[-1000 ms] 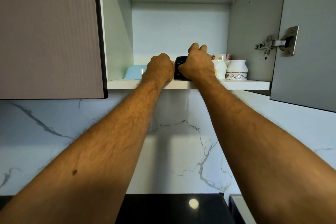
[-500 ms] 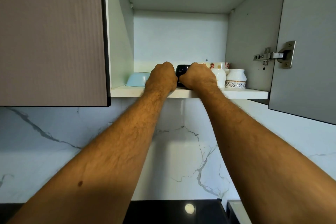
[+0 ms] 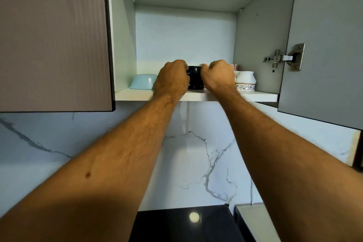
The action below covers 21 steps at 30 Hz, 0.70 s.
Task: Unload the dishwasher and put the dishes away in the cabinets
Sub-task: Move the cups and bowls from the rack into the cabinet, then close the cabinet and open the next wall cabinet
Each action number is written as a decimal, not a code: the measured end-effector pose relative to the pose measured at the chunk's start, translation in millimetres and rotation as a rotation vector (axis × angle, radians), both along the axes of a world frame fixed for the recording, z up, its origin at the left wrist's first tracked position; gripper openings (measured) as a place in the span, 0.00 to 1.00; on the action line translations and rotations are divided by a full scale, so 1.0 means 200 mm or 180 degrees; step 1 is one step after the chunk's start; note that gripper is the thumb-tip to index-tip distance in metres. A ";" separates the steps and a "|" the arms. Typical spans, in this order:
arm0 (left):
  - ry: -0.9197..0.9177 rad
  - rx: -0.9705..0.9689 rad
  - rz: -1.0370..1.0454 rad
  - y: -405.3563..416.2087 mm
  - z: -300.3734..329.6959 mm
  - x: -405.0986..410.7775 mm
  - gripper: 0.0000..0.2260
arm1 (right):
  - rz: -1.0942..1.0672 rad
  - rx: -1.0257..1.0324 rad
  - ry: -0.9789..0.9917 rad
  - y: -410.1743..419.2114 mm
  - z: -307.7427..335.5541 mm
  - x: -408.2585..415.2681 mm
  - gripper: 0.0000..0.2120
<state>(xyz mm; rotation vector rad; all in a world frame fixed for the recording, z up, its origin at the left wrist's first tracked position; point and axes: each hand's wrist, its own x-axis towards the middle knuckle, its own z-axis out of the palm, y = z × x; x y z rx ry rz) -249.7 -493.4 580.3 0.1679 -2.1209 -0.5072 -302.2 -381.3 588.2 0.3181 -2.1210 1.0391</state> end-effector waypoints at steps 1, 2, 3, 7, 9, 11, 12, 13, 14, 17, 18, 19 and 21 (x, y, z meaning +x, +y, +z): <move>0.0035 0.0023 -0.0054 0.02 0.00 0.03 0.16 | 0.0004 0.0025 0.0053 0.02 -0.02 0.02 0.17; 0.0055 0.0043 -0.0080 0.04 0.00 0.08 0.17 | 0.0004 0.0080 0.0097 0.05 -0.03 0.06 0.19; 0.0053 0.0042 -0.0073 0.06 0.00 0.12 0.17 | 0.0011 0.0147 0.0124 0.08 -0.05 0.10 0.19; -0.0066 -0.0178 -0.0030 0.19 -0.03 0.29 0.18 | -0.0034 0.0403 0.0230 0.25 -0.08 0.29 0.17; -0.0114 -0.0231 -0.0016 0.25 -0.03 0.37 0.18 | -0.0073 0.0409 0.0315 0.33 -0.08 0.38 0.16; -0.0137 -0.0263 -0.0031 0.33 -0.03 0.45 0.19 | -0.0090 0.0382 0.0357 0.42 -0.07 0.47 0.16; -0.0140 -0.0269 -0.0051 0.37 -0.02 0.50 0.20 | -0.0077 0.0395 0.0375 0.48 -0.07 0.52 0.16; -0.0136 -0.0263 -0.0081 0.41 -0.01 0.55 0.20 | -0.0076 0.0418 0.0391 0.53 -0.07 0.57 0.15; -0.0132 -0.0256 -0.0101 0.46 0.00 0.60 0.22 | -0.0084 0.0432 0.0415 0.58 -0.07 0.61 0.15; -0.0096 -0.0260 -0.0083 0.62 0.03 0.77 0.25 | -0.0099 0.0451 0.0532 0.75 -0.07 0.77 0.15; -0.0051 -0.0276 -0.0062 0.68 0.04 0.83 0.24 | -0.0114 0.0457 0.0578 0.81 -0.06 0.82 0.15; -0.0004 -0.0294 -0.0042 0.73 0.05 0.88 0.24 | -0.0129 0.0450 0.0597 0.86 -0.05 0.87 0.15; 0.0067 -0.0316 -0.0015 0.86 0.04 0.99 0.23 | -0.0133 0.0424 0.0656 0.97 -0.03 0.99 0.14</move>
